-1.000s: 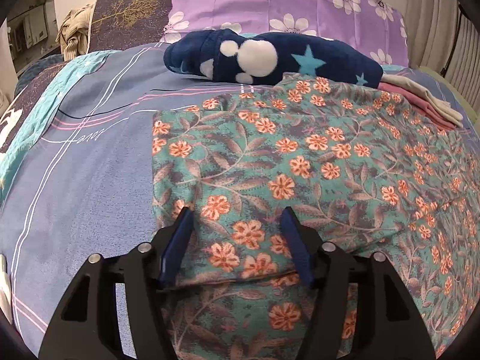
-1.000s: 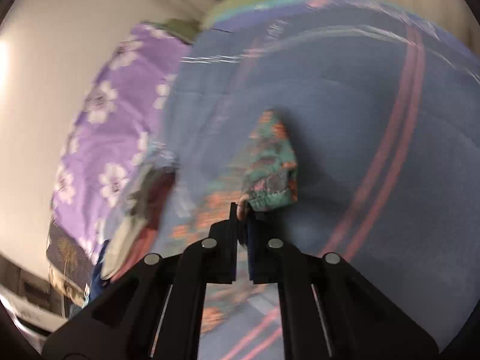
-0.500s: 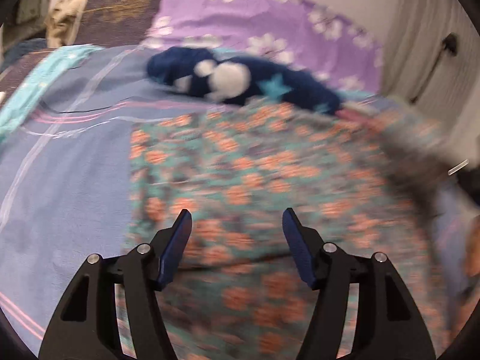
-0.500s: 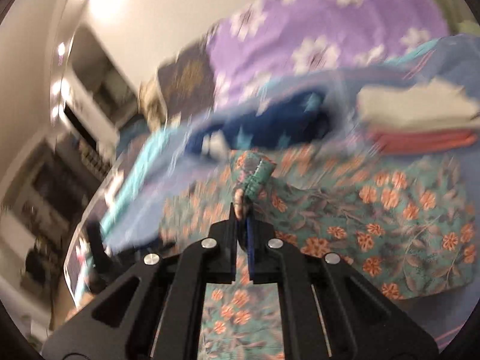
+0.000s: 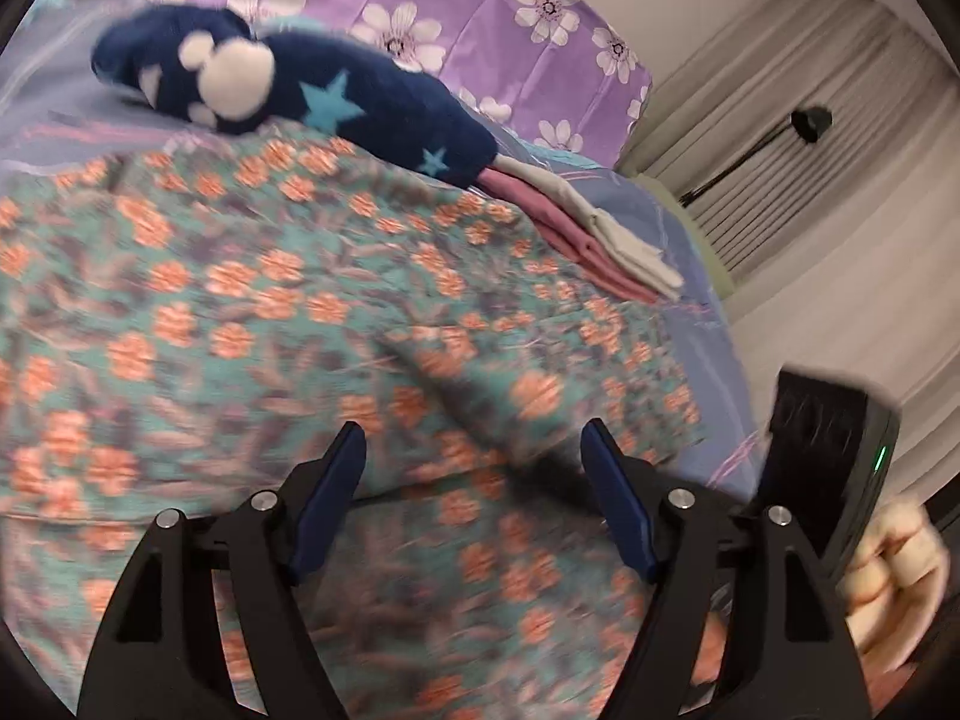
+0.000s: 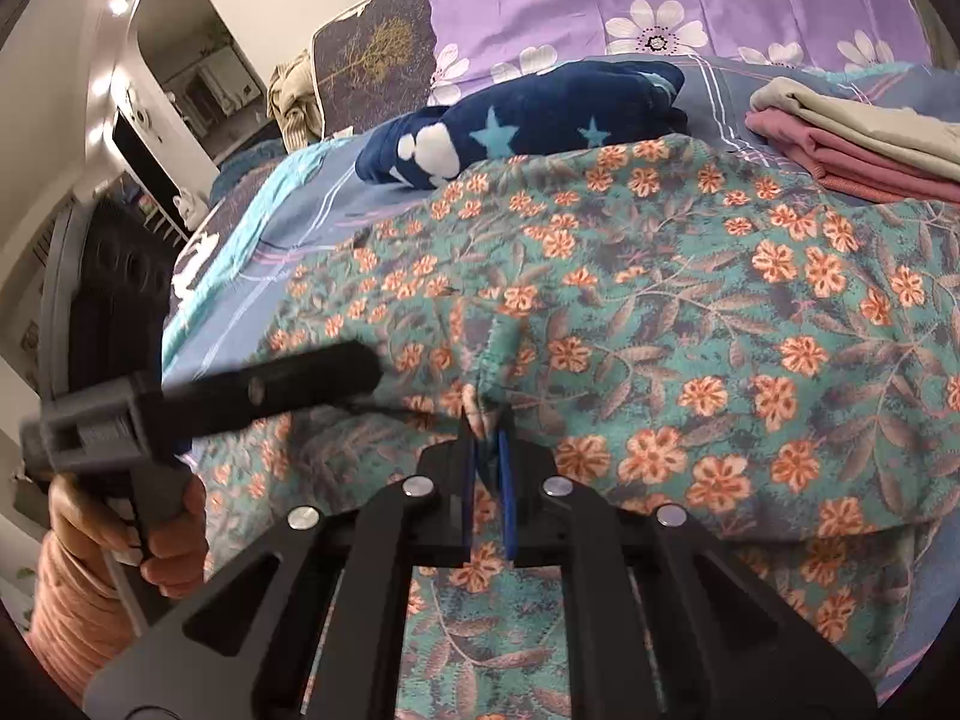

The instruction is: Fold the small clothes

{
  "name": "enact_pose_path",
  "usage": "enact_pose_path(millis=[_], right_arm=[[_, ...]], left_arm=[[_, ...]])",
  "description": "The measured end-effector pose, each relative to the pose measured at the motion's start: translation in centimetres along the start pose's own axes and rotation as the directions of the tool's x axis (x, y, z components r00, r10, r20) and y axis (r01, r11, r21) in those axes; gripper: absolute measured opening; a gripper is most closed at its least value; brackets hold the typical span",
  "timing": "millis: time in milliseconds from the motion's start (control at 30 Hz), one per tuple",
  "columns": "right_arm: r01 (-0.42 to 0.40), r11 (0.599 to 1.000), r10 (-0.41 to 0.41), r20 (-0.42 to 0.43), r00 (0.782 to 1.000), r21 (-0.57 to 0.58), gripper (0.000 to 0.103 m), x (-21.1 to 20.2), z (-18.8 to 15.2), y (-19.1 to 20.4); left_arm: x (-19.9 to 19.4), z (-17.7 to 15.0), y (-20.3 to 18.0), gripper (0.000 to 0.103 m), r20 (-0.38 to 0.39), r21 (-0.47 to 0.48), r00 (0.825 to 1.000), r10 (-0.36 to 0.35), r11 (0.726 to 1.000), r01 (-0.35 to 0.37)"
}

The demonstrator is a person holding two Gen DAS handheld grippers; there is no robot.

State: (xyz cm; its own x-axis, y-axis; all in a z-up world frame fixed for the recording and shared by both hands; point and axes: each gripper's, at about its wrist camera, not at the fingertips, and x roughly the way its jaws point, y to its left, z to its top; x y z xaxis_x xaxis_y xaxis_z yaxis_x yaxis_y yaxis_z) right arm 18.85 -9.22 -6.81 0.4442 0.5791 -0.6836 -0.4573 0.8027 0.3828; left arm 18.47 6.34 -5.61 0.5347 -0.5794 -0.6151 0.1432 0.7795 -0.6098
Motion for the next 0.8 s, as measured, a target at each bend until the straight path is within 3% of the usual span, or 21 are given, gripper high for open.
enact_pose_path(millis=[67, 200, 233, 267, 300, 333, 367, 500, 567, 667, 800], right_arm=[[0.007, 1.000, -0.007, 0.000, 1.000, -0.009, 0.009, 0.4, -0.3, 0.1], [0.009, 1.000, -0.009, 0.013, 1.000, -0.030, 0.009, 0.3, -0.6, 0.3], [0.007, 0.999, -0.006, 0.016, 1.000, -0.038, 0.009, 0.1, -0.6, 0.4], [0.006, 0.999, -0.005, 0.018, 1.000, -0.047, 0.009, 0.1, -0.6, 0.6], [0.006, 0.998, -0.005, 0.019, 1.000, -0.056, 0.009, 0.1, -0.7, 0.7], [0.007, 0.998, -0.006, 0.019, 1.000, -0.063, 0.009, 0.0, -0.7, 0.7], [0.007, 0.998, -0.005, 0.018, 1.000, -0.068, 0.010, -0.1, -0.7, 0.7], [-0.012, 0.996, 0.015, 0.037, 0.999, -0.089, 0.013, -1.8, -0.9, 0.3], [-0.005, 0.995, 0.010, 0.047, 0.999, -0.097, 0.026, -2.9, -1.1, -0.3], [0.043, 0.996, -0.037, 0.062, 0.997, -0.084, 0.027, -4.6, -1.5, -2.3], [0.161, 0.986, -0.163, 0.040, 0.986, 0.043, 0.028, -5.3, -2.1, -6.8]], left_arm=[[0.8, 0.5, -0.3, 0.081, -0.011, -0.025, 1.000, -0.004, 1.000, 0.004], [2.8, 1.0, 0.1, 0.081, -0.062, -0.080, 0.998, 0.027, 0.996, -0.032], [3.2, 1.1, 0.2, 0.074, -0.068, -0.097, 0.997, 0.026, 0.995, -0.033], [3.6, 1.2, 0.2, 0.052, -0.070, -0.104, 0.997, 0.024, 0.994, -0.031], [3.9, 1.3, 0.3, 0.036, -0.077, -0.110, 0.997, 0.014, 0.994, -0.023], [4.2, 1.4, 0.3, 0.012, -0.086, -0.122, 0.996, 0.001, 0.992, -0.012], [4.3, 1.5, 0.2, 0.006, -0.085, -0.130, 0.996, 0.002, 0.991, -0.013], [2.8, 2.3, -1.2, 0.005, -0.028, -0.064, 0.999, 0.020, 0.998, -0.022], [1.3, 2.9, -2.3, 0.005, 0.014, -0.010, 1.000, 0.026, 1.000, -0.026], [-1.7, 3.9, -4.0, 0.005, 0.084, 0.107, 0.993, 0.078, 0.990, -0.087], [-4.9, 5.0, -5.6, 0.005, 0.172, 0.212, 0.973, 0.155, 0.959, -0.190]])
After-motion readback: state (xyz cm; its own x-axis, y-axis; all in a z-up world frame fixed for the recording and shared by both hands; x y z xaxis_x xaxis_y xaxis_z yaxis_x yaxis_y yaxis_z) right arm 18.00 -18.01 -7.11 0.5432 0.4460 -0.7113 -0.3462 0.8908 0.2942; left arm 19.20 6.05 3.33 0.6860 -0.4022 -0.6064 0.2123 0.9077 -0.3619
